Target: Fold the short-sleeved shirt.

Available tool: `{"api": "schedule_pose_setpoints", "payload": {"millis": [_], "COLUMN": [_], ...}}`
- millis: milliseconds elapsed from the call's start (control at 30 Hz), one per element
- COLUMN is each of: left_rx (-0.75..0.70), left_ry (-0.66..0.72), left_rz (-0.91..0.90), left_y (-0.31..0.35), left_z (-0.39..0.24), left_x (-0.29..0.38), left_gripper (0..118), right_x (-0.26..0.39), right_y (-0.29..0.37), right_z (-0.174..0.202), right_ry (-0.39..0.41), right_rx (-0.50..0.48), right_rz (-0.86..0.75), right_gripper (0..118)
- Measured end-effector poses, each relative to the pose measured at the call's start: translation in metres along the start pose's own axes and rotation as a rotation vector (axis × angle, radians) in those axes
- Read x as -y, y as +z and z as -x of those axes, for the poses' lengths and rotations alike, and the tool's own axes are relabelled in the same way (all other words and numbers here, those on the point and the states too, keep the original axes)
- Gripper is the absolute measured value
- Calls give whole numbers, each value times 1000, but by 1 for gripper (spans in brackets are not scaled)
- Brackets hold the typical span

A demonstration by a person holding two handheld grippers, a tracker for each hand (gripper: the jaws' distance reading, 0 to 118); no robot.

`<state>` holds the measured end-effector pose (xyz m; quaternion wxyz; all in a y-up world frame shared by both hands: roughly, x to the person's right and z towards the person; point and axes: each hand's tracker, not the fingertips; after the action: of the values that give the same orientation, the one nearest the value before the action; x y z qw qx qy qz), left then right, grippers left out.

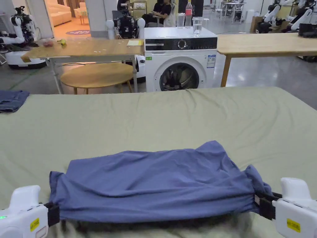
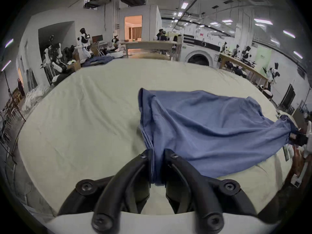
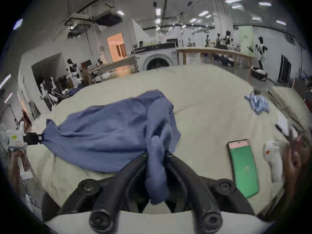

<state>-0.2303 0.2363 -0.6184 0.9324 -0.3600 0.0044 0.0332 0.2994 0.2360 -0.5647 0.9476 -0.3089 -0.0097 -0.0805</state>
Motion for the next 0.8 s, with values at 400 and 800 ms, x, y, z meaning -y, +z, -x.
{"api": "schedule_pose_setpoints", "payload": {"millis": [400, 800], "left_rx": [44, 10], "left_ry": [149, -152], "left_rz": [84, -201], "left_y": [31, 83], "left_z": [35, -59], "left_x": [115, 22], "left_gripper": [9, 117], "right_x": [90, 0], "right_y": [21, 45], "right_z": [-3, 115], "right_ry": [18, 235], "right_rx": [96, -47], "right_rz": [139, -140], "right_gripper": [27, 112]}}
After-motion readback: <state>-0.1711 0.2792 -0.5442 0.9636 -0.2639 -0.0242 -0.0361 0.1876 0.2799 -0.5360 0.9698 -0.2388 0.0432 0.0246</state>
